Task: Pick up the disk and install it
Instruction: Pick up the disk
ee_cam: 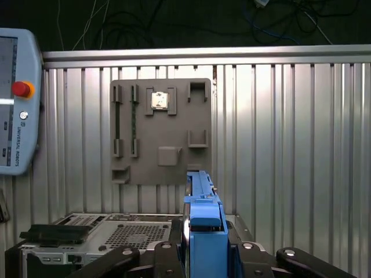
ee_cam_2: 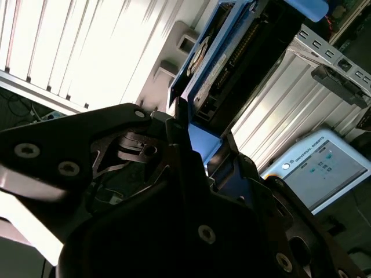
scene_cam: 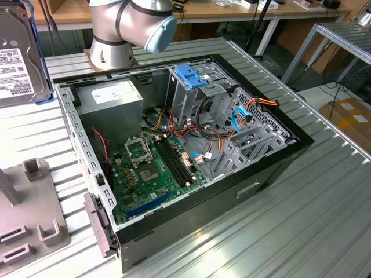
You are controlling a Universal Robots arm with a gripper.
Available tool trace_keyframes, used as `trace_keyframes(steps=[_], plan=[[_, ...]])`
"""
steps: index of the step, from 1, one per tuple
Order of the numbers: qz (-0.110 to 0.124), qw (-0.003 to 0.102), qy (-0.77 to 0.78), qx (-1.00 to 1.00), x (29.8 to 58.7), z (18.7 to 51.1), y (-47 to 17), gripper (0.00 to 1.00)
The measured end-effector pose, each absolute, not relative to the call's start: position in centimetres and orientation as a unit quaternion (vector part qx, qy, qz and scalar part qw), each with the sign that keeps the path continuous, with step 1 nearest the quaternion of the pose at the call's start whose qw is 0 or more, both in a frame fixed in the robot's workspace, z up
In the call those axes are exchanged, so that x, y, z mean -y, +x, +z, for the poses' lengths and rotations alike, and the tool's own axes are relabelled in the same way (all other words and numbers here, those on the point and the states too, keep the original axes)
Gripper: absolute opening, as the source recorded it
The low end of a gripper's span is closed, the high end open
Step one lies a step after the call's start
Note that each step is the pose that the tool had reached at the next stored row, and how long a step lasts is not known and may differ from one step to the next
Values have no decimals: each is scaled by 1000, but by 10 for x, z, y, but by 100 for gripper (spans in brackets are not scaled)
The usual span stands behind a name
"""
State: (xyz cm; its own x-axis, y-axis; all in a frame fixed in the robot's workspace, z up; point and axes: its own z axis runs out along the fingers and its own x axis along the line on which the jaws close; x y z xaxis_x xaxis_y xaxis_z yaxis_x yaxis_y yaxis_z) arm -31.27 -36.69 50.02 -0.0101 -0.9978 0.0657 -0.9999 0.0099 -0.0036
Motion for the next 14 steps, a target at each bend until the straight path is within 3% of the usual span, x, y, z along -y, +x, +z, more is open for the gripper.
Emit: trace_keyframes(steps=[14], plan=[[24, 22, 703, 710, 366, 500, -261, 37]])
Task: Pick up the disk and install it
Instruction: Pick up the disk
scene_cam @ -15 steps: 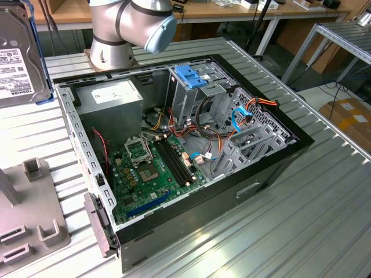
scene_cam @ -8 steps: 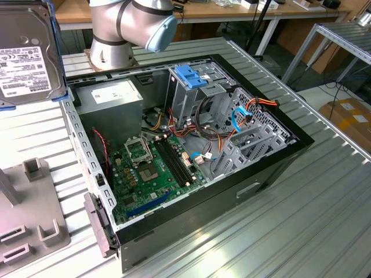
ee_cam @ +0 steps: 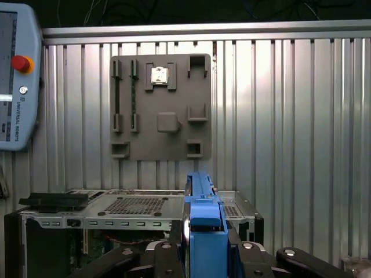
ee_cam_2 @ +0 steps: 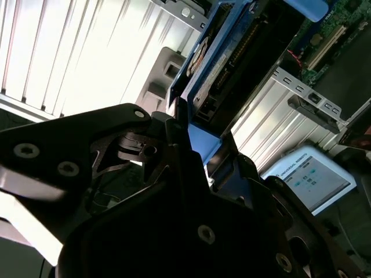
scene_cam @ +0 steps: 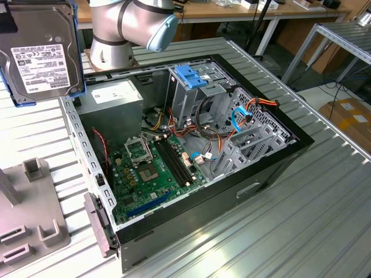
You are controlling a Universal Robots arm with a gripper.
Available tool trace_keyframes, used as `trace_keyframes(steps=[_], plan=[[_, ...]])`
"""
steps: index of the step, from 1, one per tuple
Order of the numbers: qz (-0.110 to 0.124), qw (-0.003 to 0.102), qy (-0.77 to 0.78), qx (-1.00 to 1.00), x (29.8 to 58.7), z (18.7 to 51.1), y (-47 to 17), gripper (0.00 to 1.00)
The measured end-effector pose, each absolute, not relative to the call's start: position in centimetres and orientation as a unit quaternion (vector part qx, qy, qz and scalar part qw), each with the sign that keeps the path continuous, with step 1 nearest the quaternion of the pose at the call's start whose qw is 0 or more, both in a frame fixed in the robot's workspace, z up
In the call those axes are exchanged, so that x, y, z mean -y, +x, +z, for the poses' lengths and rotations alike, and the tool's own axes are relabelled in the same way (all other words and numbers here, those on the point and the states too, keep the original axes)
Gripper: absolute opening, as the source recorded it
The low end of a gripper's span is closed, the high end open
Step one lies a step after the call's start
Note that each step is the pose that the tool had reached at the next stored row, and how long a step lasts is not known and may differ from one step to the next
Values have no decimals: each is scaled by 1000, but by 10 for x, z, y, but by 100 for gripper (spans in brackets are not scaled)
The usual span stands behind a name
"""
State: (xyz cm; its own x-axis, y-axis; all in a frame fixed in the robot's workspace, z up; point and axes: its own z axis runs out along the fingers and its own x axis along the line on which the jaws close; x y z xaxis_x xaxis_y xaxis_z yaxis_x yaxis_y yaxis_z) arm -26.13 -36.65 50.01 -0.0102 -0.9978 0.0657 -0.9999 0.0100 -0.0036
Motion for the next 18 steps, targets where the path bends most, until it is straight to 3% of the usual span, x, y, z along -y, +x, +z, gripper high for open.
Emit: trace_keyframes(steps=[18], plan=[[24, 22, 703, 710, 366, 500, -188, 37]])
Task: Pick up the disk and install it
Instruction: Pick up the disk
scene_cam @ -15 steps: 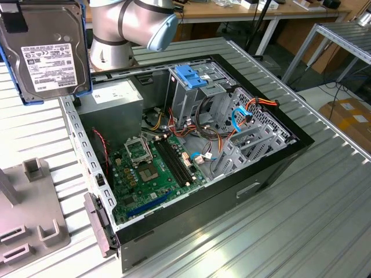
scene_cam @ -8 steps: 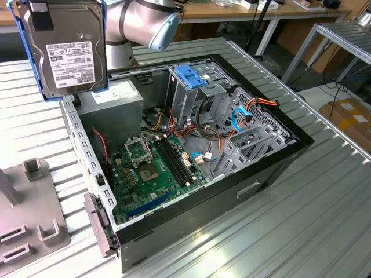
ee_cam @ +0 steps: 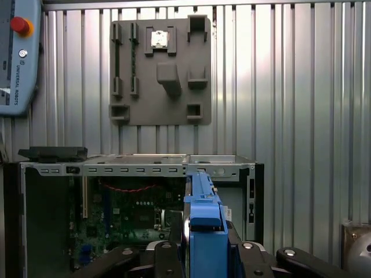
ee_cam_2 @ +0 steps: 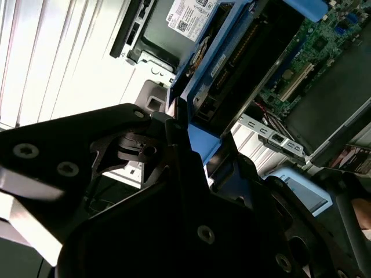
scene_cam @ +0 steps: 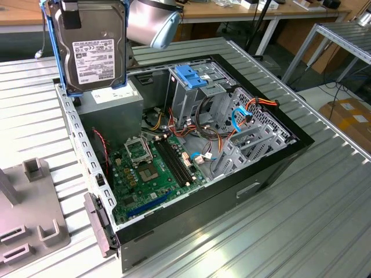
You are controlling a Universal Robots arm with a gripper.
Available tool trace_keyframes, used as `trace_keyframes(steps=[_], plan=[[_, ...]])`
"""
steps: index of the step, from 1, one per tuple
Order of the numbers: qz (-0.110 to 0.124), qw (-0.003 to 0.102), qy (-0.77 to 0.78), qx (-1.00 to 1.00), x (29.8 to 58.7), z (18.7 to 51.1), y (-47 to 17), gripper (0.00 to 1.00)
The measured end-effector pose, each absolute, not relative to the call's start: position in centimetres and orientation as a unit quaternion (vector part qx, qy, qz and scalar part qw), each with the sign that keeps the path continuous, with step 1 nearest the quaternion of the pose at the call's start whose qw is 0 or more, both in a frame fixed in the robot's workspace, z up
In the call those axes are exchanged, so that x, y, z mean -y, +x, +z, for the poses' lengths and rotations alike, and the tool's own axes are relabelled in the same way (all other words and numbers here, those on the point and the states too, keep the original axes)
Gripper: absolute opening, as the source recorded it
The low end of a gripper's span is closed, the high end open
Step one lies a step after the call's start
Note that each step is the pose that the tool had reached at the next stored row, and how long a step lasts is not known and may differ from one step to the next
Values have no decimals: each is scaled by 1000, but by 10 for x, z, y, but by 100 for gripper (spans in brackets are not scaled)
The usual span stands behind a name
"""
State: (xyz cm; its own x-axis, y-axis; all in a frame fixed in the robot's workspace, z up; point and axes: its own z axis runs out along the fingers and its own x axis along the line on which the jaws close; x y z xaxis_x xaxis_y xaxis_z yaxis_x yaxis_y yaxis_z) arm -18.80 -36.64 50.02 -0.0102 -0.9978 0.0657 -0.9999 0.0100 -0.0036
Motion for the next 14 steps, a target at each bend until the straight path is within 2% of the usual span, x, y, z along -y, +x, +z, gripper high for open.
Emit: trace_keyframes(steps=[14], plan=[[24, 22, 703, 710, 366, 500, -144, 37]])
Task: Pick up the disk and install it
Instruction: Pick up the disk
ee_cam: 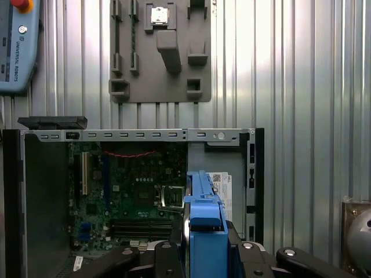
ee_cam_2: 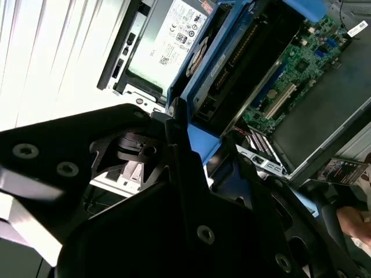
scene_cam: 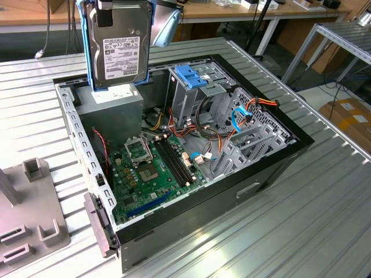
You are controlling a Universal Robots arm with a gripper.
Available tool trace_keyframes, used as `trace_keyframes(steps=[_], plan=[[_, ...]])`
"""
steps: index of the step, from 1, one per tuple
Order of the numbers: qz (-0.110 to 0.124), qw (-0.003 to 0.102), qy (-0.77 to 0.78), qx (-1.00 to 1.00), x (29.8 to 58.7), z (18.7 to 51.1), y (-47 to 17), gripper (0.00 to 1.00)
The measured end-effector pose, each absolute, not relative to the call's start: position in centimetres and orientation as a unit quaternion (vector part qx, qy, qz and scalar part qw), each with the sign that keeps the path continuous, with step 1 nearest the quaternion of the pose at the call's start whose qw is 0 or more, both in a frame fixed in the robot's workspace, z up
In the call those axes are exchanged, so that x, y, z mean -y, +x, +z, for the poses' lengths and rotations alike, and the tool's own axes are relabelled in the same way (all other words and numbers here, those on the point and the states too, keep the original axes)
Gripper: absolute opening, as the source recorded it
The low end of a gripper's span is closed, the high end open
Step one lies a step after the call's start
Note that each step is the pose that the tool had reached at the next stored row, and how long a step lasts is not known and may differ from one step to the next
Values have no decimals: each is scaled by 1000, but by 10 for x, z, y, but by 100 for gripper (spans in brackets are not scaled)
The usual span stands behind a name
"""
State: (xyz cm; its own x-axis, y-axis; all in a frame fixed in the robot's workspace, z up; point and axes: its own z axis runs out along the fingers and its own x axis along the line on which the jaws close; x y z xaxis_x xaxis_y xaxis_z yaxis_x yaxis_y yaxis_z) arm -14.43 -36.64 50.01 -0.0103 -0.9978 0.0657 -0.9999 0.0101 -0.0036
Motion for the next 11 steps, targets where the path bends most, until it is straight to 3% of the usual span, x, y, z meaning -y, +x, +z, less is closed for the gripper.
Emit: trace_keyframes(steps=[11], plan=[[24, 22, 703, 710, 366, 500, -113, 37]])
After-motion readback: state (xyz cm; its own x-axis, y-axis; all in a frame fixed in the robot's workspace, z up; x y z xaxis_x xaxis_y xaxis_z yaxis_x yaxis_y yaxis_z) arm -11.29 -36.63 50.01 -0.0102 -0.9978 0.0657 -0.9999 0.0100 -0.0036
